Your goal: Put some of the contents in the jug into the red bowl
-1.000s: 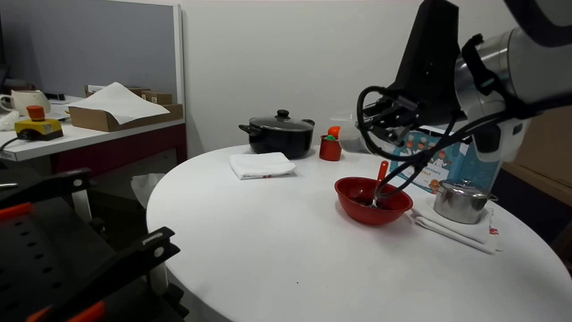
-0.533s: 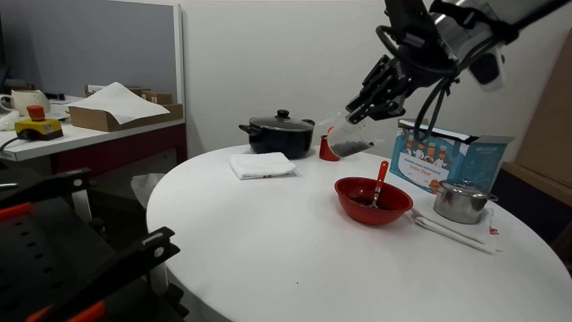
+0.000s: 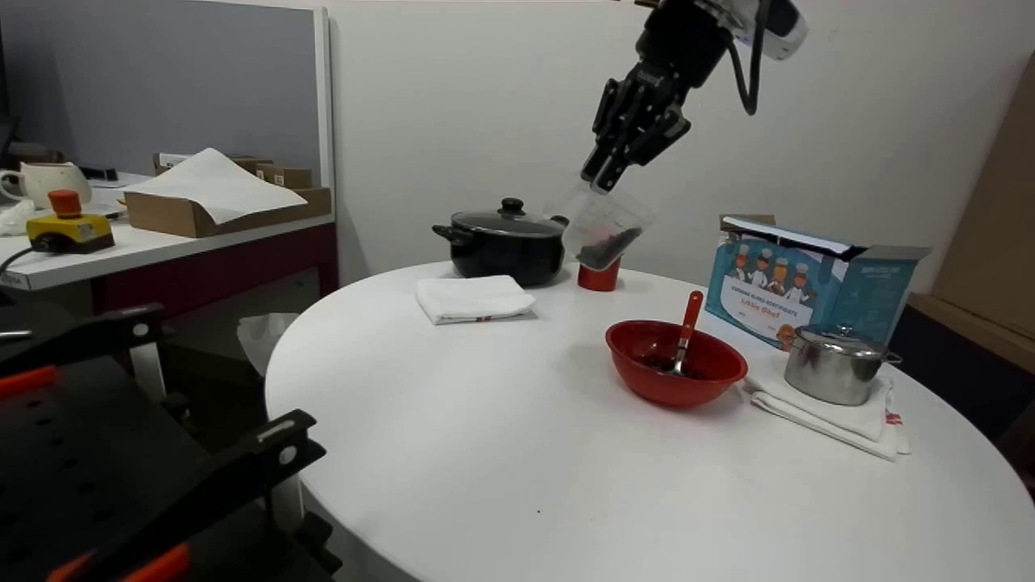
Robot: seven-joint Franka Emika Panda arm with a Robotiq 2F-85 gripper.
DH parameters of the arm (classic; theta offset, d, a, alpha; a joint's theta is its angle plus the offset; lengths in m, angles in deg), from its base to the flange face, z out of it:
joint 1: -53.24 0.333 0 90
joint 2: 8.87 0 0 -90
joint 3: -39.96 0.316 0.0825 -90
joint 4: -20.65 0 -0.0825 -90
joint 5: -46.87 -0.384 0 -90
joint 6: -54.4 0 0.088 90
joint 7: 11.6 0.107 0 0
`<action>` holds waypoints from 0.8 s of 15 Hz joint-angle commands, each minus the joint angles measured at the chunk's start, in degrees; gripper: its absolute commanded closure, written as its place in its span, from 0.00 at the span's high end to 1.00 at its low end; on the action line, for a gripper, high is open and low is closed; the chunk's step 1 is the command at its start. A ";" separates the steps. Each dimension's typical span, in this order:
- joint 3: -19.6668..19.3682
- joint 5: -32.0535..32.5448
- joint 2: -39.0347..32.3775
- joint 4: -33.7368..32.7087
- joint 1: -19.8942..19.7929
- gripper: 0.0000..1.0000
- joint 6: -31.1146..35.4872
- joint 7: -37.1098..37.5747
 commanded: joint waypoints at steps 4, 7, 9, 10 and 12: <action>5.11 21.79 5.74 4.15 6.25 0.07 1.54 7.79; 6.10 32.02 6.37 5.97 8.45 0.07 3.57 10.44; 6.09 39.17 6.65 8.29 9.77 0.07 7.65 13.81; 5.88 42.85 6.57 9.58 10.44 0.07 10.25 16.34; 5.28 49.90 6.25 12.61 11.81 0.07 16.93 23.18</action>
